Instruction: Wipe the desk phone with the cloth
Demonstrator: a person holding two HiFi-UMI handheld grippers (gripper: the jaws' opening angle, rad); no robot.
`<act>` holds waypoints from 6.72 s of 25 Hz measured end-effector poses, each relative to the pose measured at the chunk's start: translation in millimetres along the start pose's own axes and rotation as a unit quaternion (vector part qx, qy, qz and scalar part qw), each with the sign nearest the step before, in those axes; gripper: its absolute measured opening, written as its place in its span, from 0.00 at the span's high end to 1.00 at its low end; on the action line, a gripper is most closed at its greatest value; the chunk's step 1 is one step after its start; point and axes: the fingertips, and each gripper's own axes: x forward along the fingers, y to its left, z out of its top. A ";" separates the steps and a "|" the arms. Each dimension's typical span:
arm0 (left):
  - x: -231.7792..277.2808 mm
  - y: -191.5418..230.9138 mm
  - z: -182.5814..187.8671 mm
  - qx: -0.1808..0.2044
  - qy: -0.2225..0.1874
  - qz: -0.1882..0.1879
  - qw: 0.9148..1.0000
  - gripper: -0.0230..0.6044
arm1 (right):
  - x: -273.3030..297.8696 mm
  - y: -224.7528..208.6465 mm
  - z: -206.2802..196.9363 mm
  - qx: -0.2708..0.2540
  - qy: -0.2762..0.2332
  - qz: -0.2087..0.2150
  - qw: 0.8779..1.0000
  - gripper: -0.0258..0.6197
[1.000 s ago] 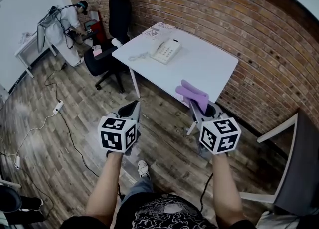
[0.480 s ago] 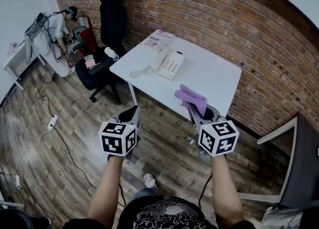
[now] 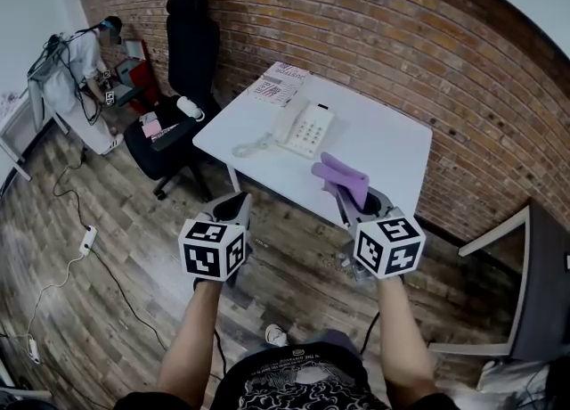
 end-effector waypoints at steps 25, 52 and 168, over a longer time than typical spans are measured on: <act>159.3 70.2 54.5 0.025 0.023 -0.025 0.999 0.95 | 147.1 -96.5 28.1 0.009 0.004 -0.026 1.000 0.89; 338.6 81.6 114.0 0.064 0.040 -0.089 0.993 0.95 | 281.7 -234.6 34.2 -0.013 0.066 -0.055 0.996 0.89; 355.4 131.4 79.9 0.076 0.089 -0.322 0.940 0.95 | 344.5 -164.8 20.3 -0.112 0.251 -0.097 0.957 0.89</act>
